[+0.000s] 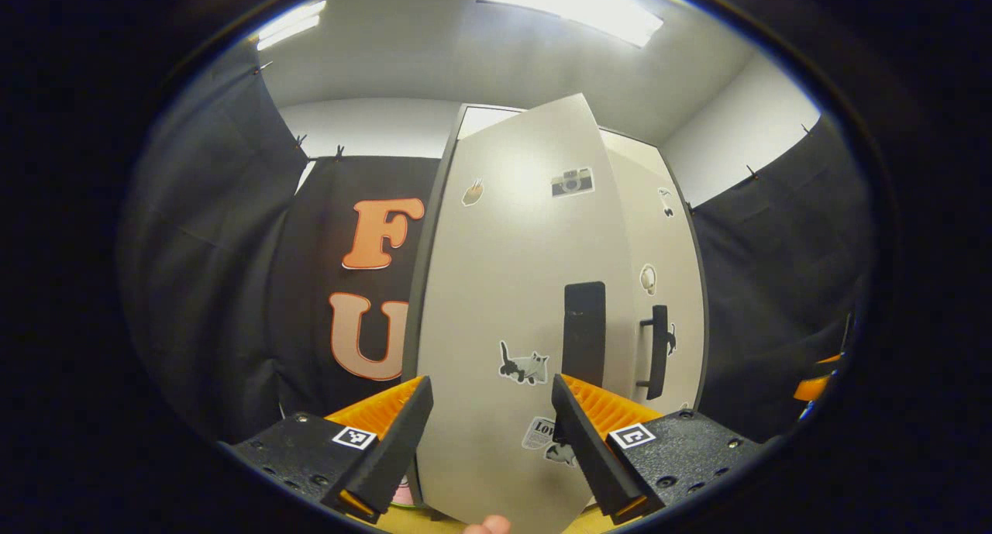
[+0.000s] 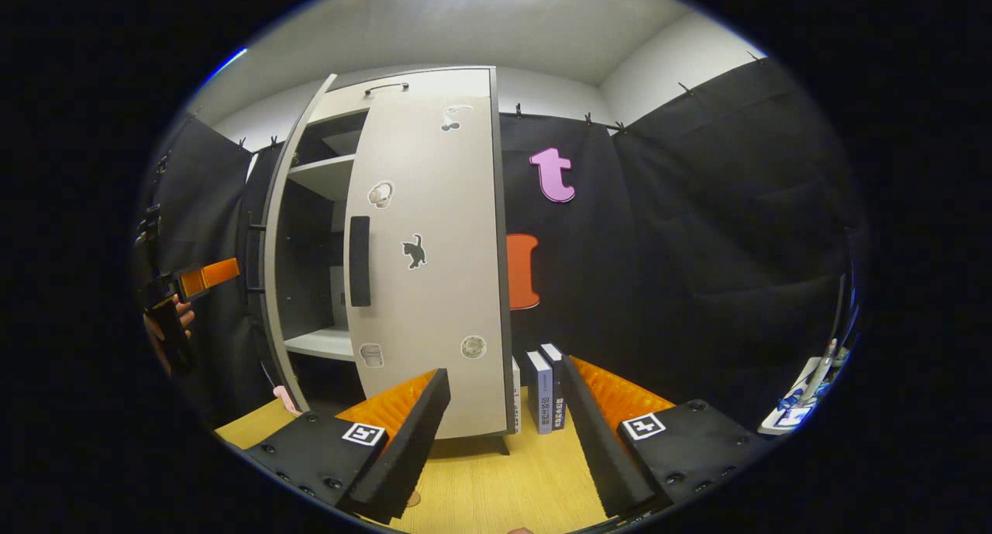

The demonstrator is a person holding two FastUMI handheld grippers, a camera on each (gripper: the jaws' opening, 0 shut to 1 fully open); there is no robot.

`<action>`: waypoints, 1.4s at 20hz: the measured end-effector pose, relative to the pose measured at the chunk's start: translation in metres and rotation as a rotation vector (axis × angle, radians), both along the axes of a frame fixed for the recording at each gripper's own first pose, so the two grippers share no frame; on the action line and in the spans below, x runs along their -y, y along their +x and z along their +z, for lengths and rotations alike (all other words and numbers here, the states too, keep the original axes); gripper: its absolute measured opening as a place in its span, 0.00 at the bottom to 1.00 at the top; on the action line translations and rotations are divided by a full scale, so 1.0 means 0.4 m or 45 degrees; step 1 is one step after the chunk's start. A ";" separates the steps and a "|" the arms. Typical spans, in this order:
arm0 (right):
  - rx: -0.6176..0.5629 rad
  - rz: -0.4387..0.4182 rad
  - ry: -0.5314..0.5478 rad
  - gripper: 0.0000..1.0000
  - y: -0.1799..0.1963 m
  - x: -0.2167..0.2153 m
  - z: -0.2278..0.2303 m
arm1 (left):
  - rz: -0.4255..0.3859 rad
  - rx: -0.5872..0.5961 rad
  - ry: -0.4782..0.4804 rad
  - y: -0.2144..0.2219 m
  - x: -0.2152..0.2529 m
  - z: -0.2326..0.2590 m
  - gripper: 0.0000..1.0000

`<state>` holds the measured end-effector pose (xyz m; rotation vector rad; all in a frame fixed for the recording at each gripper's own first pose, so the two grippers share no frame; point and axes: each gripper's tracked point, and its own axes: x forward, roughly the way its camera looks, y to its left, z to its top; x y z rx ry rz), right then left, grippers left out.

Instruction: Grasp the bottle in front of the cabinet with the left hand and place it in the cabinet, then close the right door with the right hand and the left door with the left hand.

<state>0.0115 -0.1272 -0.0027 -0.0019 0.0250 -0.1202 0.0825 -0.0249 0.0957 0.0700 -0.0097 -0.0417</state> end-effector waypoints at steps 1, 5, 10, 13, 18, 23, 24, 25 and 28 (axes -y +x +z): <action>0.002 -0.002 -0.002 0.95 -0.004 0.000 0.002 | -0.003 0.010 0.005 -0.003 0.001 0.003 0.94; 0.007 0.003 -0.003 0.95 -0.010 -0.008 0.003 | -0.027 0.007 -0.001 -0.015 0.018 0.014 0.94; 0.009 0.036 0.004 0.95 -0.007 -0.034 0.004 | -0.027 -0.001 0.007 -0.037 0.029 -0.002 0.95; 0.010 0.068 0.009 0.95 -0.002 -0.062 0.002 | -0.005 -0.038 0.006 -0.071 0.030 -0.045 0.94; -0.015 0.103 0.012 0.95 0.015 -0.099 -0.024 | 0.033 -0.035 -0.053 -0.156 0.032 -0.093 0.95; -0.038 0.145 0.034 0.95 0.030 -0.142 -0.053 | 0.143 -0.010 -0.009 -0.229 -0.008 -0.122 0.95; -0.037 0.152 0.035 0.95 0.032 -0.150 -0.056 | 0.155 -0.024 -0.008 -0.242 -0.012 -0.133 0.94; -0.034 0.158 0.034 0.95 0.035 -0.155 -0.059 | 0.161 -0.039 -0.010 -0.253 -0.016 -0.146 0.94; -0.021 0.181 0.029 0.95 0.032 -0.175 -0.062 | 0.229 -0.064 -0.009 -0.285 -0.053 -0.171 0.95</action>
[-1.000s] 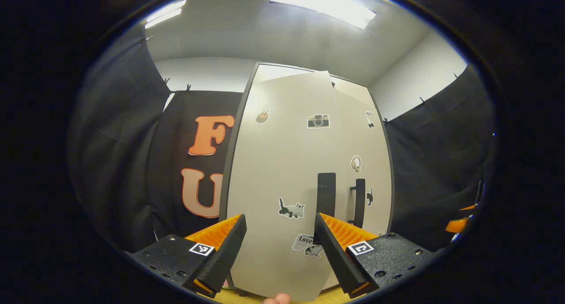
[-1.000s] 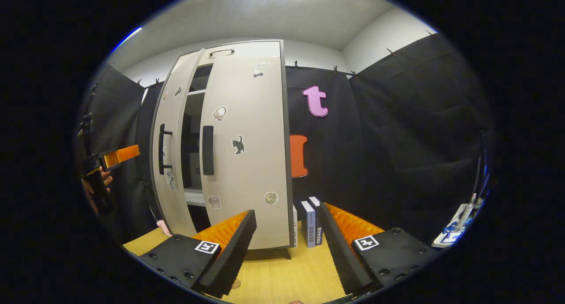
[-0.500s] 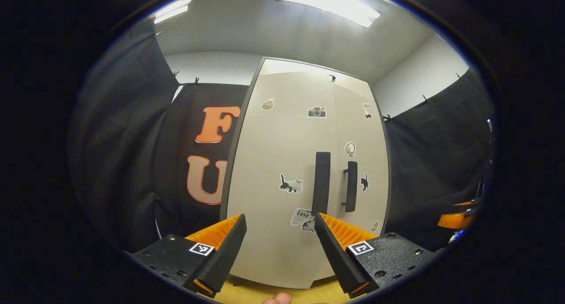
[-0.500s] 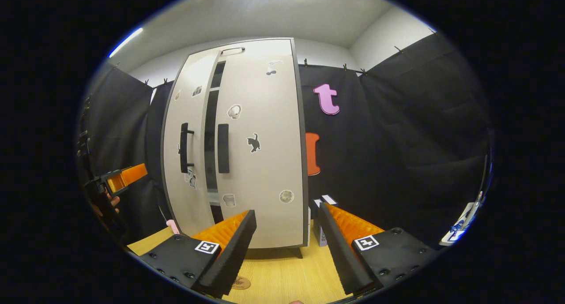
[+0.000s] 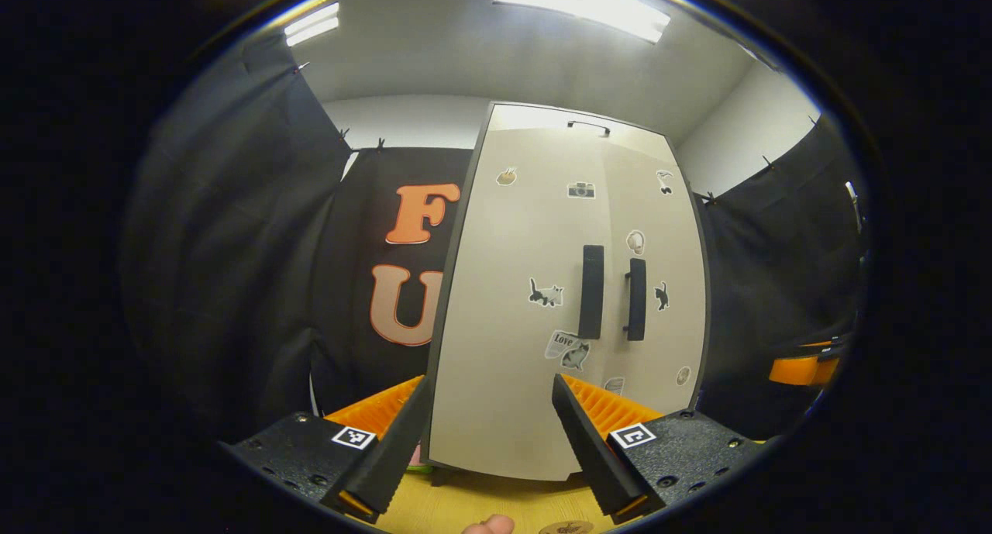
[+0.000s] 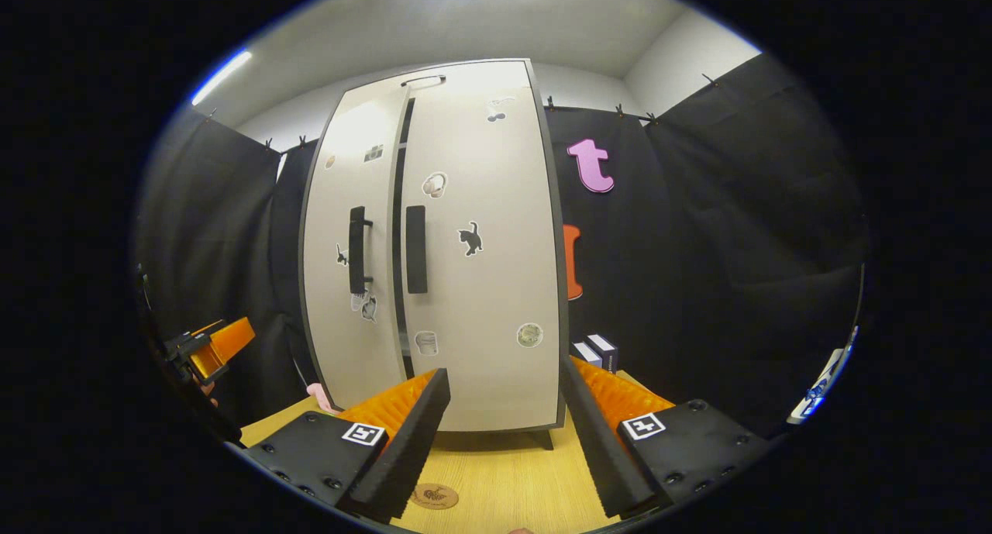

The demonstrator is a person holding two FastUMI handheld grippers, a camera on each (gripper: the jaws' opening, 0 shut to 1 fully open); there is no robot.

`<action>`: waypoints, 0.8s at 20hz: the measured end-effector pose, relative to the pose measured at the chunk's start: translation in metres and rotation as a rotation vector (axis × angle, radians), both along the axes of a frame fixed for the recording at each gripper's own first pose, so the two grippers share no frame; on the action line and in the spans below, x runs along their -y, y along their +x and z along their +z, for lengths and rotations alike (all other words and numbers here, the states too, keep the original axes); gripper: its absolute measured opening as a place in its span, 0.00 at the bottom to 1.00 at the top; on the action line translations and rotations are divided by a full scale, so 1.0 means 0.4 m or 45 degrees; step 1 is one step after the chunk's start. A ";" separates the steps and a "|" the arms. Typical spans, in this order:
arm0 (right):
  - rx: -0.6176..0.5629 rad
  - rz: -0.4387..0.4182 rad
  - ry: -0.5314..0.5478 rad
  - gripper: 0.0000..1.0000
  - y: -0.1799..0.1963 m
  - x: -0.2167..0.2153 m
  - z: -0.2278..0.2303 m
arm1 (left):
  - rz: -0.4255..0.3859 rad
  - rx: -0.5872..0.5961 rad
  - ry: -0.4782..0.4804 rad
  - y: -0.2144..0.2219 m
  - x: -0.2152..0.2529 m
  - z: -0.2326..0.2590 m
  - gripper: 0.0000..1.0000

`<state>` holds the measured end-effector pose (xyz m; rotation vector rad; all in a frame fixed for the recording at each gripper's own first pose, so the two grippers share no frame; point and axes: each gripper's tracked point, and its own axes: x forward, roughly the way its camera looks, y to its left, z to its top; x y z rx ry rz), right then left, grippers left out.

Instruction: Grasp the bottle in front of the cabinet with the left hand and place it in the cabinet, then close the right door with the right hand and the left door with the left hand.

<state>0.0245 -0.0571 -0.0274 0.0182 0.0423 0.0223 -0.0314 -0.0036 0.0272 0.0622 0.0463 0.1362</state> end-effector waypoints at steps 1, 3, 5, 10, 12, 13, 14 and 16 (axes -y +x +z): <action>0.007 0.007 0.000 0.95 -0.002 -0.006 0.000 | 0.019 -0.011 0.000 -0.009 -0.008 -0.009 0.95; 0.018 0.019 0.001 0.95 -0.010 -0.016 -0.001 | 0.045 -0.036 -0.001 -0.019 -0.021 -0.028 0.95; 0.021 0.024 -0.002 0.95 -0.012 -0.020 -0.004 | 0.058 -0.058 -0.003 -0.028 -0.031 -0.043 0.95; 0.026 0.039 0.008 0.95 -0.019 -0.030 -0.006 | 0.052 -0.058 0.012 -0.038 -0.023 -0.037 0.95; 0.026 0.039 0.012 0.95 -0.022 -0.031 -0.008 | 0.038 -0.049 0.010 -0.037 -0.014 -0.031 0.95; 0.027 0.037 0.013 0.95 -0.022 -0.029 -0.010 | 0.032 -0.045 0.012 -0.037 -0.013 -0.026 0.95; 0.026 0.035 0.013 0.95 -0.025 -0.029 -0.008 | 0.029 -0.042 0.015 -0.038 -0.011 -0.022 0.94; 0.030 0.032 0.016 0.95 -0.025 -0.028 -0.008 | 0.018 -0.034 0.017 -0.035 -0.007 -0.015 0.95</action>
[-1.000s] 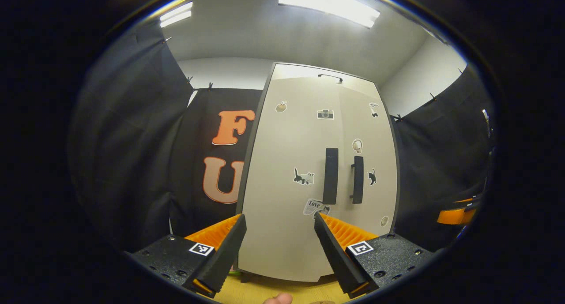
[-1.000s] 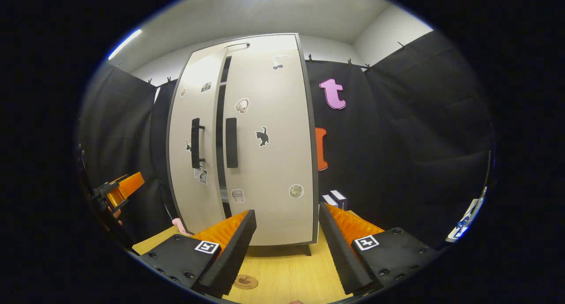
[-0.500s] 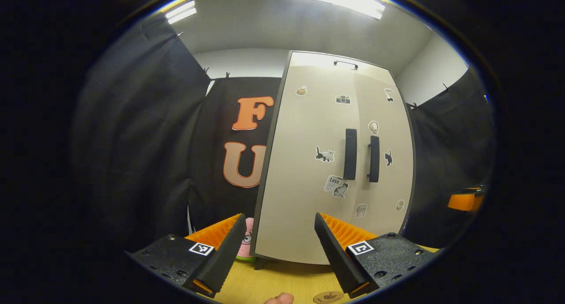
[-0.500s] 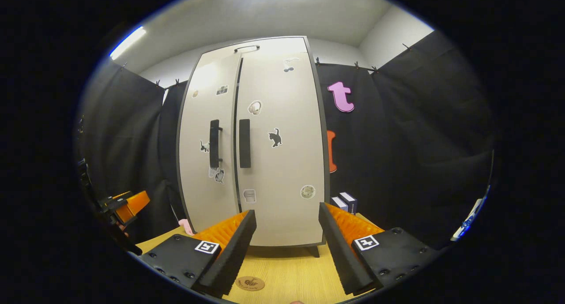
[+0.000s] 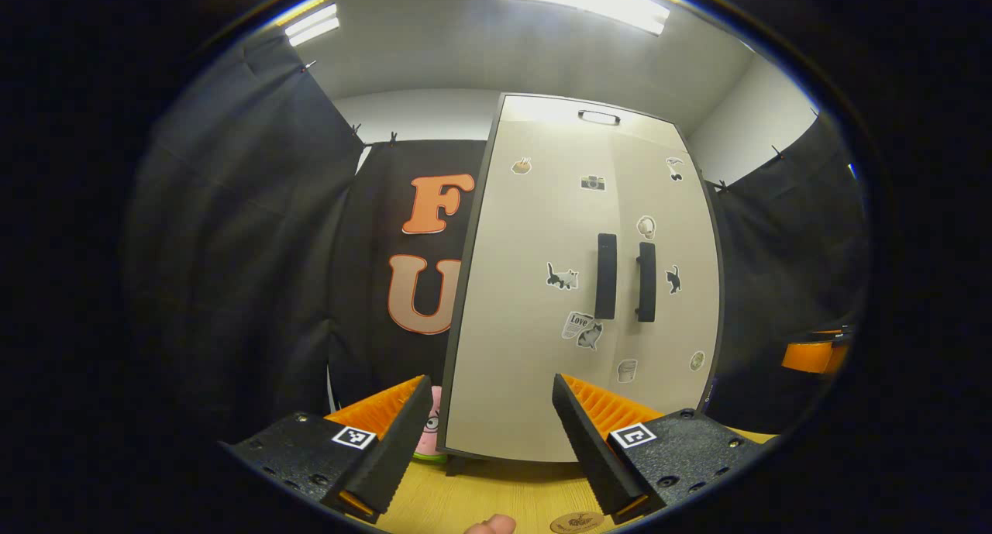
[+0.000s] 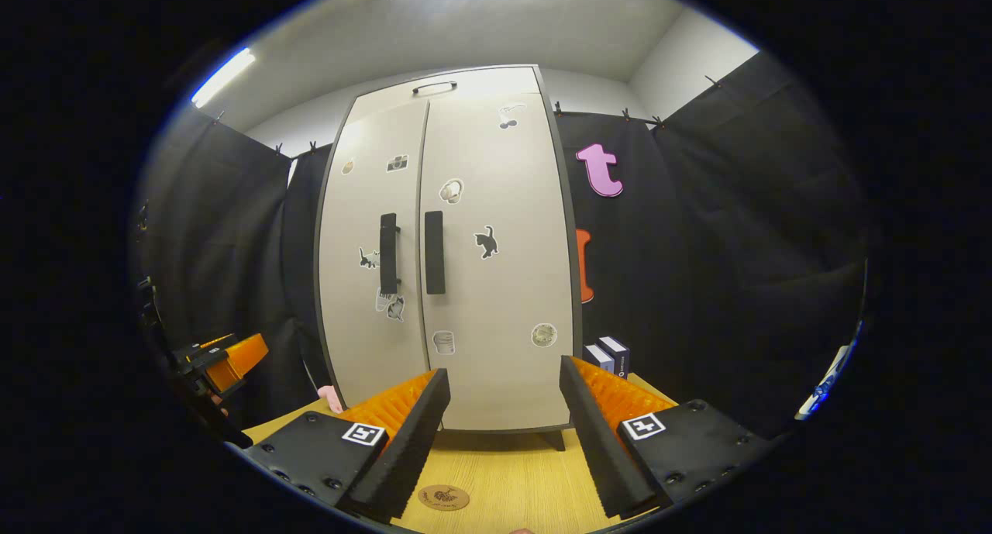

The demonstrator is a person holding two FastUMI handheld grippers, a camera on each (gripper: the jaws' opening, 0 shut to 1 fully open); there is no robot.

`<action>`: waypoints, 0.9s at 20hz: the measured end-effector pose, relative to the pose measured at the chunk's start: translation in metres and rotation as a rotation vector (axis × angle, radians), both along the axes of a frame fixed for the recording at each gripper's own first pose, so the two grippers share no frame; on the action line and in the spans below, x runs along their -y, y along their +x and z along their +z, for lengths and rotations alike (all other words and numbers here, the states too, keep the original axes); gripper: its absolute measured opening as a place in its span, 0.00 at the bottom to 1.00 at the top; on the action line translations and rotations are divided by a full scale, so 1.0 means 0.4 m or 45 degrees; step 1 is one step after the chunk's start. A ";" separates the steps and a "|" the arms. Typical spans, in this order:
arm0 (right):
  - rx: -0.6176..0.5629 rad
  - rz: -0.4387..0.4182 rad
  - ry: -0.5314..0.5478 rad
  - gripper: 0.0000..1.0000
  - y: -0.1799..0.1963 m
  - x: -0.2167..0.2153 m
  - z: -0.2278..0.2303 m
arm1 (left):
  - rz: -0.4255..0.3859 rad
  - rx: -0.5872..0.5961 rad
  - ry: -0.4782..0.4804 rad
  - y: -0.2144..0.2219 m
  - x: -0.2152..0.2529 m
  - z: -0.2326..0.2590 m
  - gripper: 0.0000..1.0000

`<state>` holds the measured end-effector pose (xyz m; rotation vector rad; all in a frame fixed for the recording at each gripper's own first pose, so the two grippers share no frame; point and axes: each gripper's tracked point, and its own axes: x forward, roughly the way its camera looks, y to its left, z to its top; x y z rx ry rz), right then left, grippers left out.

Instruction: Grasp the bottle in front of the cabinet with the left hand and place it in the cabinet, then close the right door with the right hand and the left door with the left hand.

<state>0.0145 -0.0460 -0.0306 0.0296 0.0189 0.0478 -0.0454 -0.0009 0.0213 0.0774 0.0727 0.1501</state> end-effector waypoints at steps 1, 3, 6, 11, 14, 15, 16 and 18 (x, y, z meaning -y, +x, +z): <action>0.001 -0.002 0.001 0.95 -0.001 0.002 0.000 | -0.004 0.001 -0.002 0.001 0.001 0.002 0.95; 0.003 -0.006 0.003 0.95 -0.002 0.005 0.001 | -0.011 -0.001 -0.003 -0.001 0.004 0.000 0.95; 0.004 -0.012 0.002 0.95 -0.002 0.007 0.002 | -0.020 -0.003 -0.005 0.000 0.008 0.002 0.95; 0.006 -0.010 0.009 0.95 0.001 0.008 0.002 | -0.032 -0.015 -0.013 0.003 0.010 -0.001 0.95; -0.003 -0.011 0.009 0.95 0.000 0.007 -0.006 | -0.045 -0.032 -0.012 0.005 0.015 -0.009 0.95; -0.007 -0.009 0.008 0.95 0.000 0.006 -0.008 | -0.049 -0.034 -0.015 0.006 0.017 -0.010 0.95; -0.012 -0.009 0.005 0.95 0.001 0.005 -0.011 | -0.051 -0.034 -0.019 0.003 0.019 -0.009 0.95; -0.014 -0.011 0.001 0.95 -0.002 0.006 -0.012 | -0.052 -0.038 -0.023 0.001 0.020 -0.012 0.95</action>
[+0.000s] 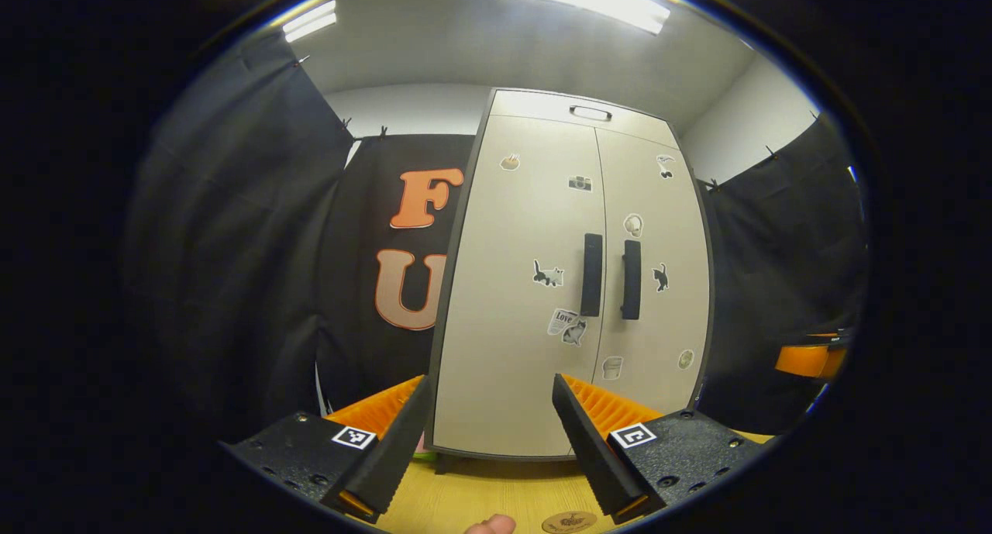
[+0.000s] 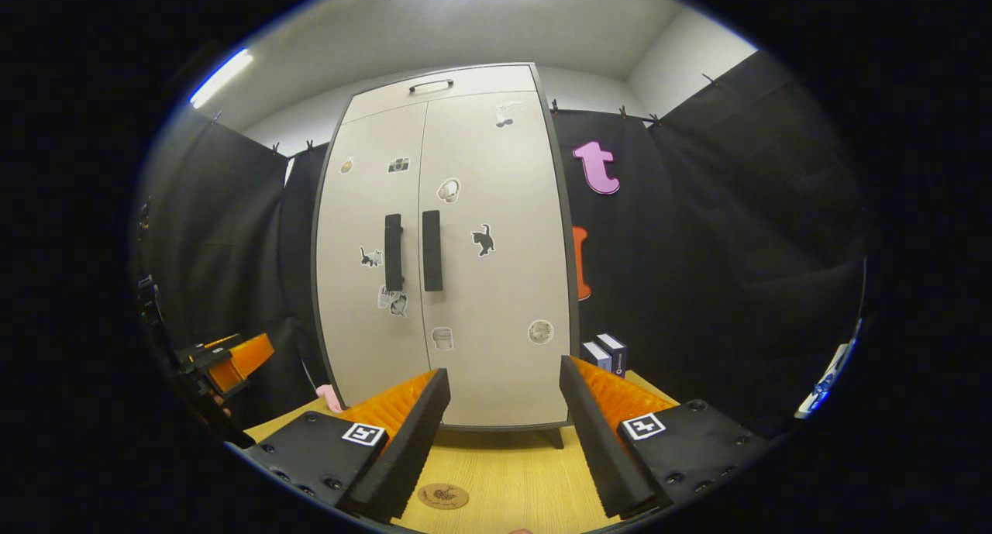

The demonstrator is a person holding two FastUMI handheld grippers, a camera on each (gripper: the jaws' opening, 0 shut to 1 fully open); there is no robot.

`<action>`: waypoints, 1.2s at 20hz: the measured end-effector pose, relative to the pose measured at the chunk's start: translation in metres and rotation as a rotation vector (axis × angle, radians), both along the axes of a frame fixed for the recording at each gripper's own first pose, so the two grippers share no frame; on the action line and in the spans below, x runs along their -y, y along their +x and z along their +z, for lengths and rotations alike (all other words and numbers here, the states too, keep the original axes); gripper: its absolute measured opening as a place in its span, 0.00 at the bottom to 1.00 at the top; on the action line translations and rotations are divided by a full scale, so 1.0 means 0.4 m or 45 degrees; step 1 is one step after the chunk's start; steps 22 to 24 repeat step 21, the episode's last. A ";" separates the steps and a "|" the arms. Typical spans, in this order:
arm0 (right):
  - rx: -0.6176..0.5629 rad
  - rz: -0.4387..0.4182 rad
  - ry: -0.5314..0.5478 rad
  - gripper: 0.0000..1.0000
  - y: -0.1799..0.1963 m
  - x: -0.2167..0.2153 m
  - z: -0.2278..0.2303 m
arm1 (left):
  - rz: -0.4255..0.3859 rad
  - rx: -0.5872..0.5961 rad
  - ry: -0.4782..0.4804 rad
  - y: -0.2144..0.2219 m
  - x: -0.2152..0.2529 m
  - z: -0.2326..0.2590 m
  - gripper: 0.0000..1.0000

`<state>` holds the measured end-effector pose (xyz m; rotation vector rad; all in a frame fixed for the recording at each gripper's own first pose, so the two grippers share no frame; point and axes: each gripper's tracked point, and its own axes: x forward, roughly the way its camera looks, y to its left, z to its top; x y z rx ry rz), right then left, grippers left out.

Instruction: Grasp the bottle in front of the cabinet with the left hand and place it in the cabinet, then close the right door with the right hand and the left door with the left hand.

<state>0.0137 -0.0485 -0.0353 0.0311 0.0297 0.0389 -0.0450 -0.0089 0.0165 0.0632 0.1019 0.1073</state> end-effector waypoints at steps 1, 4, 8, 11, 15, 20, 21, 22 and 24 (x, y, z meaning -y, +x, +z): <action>0.000 -0.001 0.001 0.95 -0.001 0.000 0.000 | 0.000 -0.001 -0.001 0.001 -0.001 -0.002 0.95; 0.000 0.000 0.002 0.95 0.003 -0.001 -0.002 | 0.002 -0.005 -0.003 -0.006 -0.002 -0.003 0.95; -0.003 0.003 0.003 0.95 0.002 -0.006 -0.005 | 0.007 -0.011 -0.011 -0.012 -0.007 -0.007 0.95; -0.004 0.001 0.007 0.95 0.000 -0.006 -0.005 | 0.012 -0.017 -0.011 -0.014 -0.011 -0.009 0.95; 0.006 -0.001 0.008 0.95 -0.003 -0.002 0.001 | 0.017 -0.009 -0.015 -0.017 -0.014 -0.005 0.95; 0.005 0.001 0.013 0.95 -0.001 -0.003 0.000 | 0.017 -0.015 -0.023 -0.018 -0.013 -0.011 0.95; 0.005 0.001 0.010 0.95 -0.002 -0.004 -0.001 | 0.019 -0.014 -0.023 -0.017 -0.015 -0.011 0.95; 0.005 0.001 0.010 0.95 -0.002 -0.004 -0.001 | 0.019 -0.014 -0.023 -0.017 -0.015 -0.011 0.95; 0.005 0.001 0.010 0.95 -0.002 -0.004 -0.001 | 0.019 -0.014 -0.023 -0.017 -0.015 -0.011 0.95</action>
